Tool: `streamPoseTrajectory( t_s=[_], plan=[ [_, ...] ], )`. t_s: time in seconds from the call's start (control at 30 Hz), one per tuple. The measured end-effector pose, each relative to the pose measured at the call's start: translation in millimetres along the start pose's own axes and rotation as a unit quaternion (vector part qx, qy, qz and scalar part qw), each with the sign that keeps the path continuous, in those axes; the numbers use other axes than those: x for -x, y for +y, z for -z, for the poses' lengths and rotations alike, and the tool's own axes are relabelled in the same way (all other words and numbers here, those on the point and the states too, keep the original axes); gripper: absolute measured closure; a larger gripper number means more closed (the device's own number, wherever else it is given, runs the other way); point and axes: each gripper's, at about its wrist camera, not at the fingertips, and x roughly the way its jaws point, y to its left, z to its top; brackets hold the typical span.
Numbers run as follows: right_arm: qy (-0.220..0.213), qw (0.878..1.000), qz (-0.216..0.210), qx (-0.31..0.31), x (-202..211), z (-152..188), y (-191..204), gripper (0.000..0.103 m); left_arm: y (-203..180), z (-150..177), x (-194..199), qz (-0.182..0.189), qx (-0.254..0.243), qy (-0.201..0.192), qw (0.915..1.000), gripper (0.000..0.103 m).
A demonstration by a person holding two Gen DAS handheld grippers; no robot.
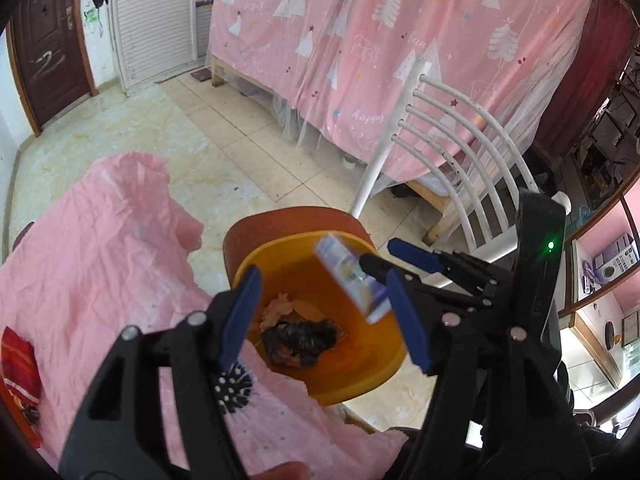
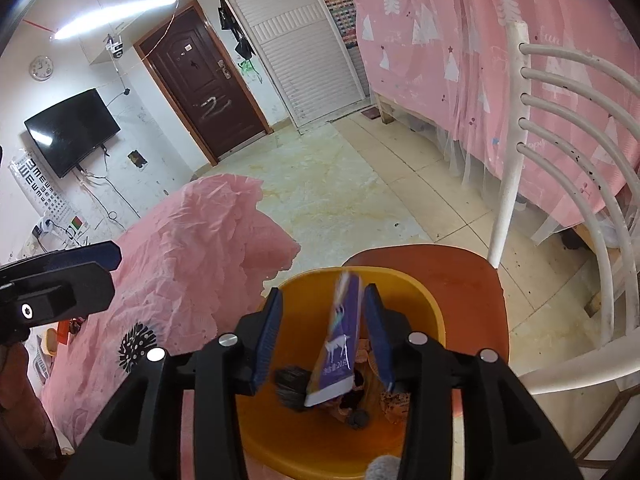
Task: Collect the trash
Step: 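Carry the black cloth and box to the orange bin and open both tools, then move both open tools back over the bed clutter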
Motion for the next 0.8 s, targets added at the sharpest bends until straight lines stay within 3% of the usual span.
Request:
streamPoseTrajectory(
  t_s=[0.1,0.37,0.43,0.8],
  plan=[
    [-0.004,1.0,0.002,0.001,3.2,-2.4,2.2,0.063,2.9,-0.7,5.9,0.0,0.008,-0.005,1.0,0.034],
    [-0.01,1.0,0.003,0.019,9.9,-10.3,30.2,0.054,20.4,7.3,42.6,0.006,0.02,-0.044,0.9988,0.032],
    [-0.01,0.999,0.004,0.031,10.0,-13.5,44.6,0.051,30.1,10.9,53.4,0.002,0.025,-0.054,0.9982,0.028],
    [-0.006,0.995,-0.012,0.101,-9.1,-27.8,148.7,0.047,106.2,41.8,112.5,-0.019,0.081,-0.107,0.9907,0.027]
  ],
)
